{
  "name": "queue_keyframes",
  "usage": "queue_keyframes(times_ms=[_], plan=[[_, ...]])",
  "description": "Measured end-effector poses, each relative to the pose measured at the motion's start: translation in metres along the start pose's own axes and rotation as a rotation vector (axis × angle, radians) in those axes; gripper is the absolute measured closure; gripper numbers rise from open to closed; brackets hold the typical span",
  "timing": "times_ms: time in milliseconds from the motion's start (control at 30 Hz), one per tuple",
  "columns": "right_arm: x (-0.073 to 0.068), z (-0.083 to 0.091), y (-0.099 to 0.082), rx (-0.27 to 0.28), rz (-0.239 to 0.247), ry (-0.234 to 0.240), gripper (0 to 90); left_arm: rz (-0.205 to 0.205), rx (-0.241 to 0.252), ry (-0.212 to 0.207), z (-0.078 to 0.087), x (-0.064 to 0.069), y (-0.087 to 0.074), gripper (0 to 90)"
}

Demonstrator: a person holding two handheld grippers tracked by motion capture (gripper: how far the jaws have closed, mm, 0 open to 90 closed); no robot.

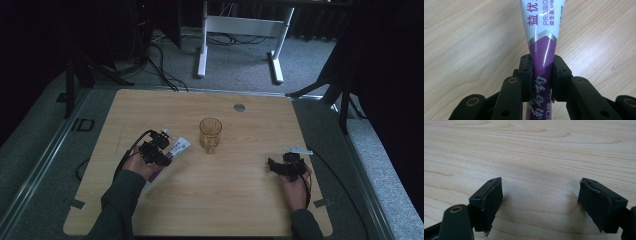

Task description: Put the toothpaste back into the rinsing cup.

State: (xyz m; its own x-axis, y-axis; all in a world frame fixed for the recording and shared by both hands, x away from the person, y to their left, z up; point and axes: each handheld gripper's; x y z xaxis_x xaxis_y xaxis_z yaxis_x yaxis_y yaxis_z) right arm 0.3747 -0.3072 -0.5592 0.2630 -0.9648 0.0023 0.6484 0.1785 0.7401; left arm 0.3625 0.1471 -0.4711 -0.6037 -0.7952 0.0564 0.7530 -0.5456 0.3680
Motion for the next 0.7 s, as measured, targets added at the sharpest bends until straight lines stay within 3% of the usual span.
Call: queue_keyframes(times_ms=[267,700], plan=[[0.0000,0.0000,0.0000,0.000,0.000,0.000,19.6,-0.004,0.045,0.028,0.0018,0.0040,0.0024,73.5],[0.0000,0.0000,0.0000,0.000,0.000,0.000,19.6,0.004,0.115,0.020,0.0072,0.0083,0.0072,73.5]])
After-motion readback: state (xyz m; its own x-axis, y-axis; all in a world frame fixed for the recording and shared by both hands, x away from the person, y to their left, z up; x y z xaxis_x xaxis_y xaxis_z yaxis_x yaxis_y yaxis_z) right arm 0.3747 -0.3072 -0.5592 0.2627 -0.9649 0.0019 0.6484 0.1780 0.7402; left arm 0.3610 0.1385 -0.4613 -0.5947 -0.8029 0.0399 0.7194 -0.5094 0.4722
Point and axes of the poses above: each handheld gripper's, and its own axes: z roughly backward along the jaws, y roughly out of its top, x roughly to its right, and after that the axes turned 1 degree about x, right-handed
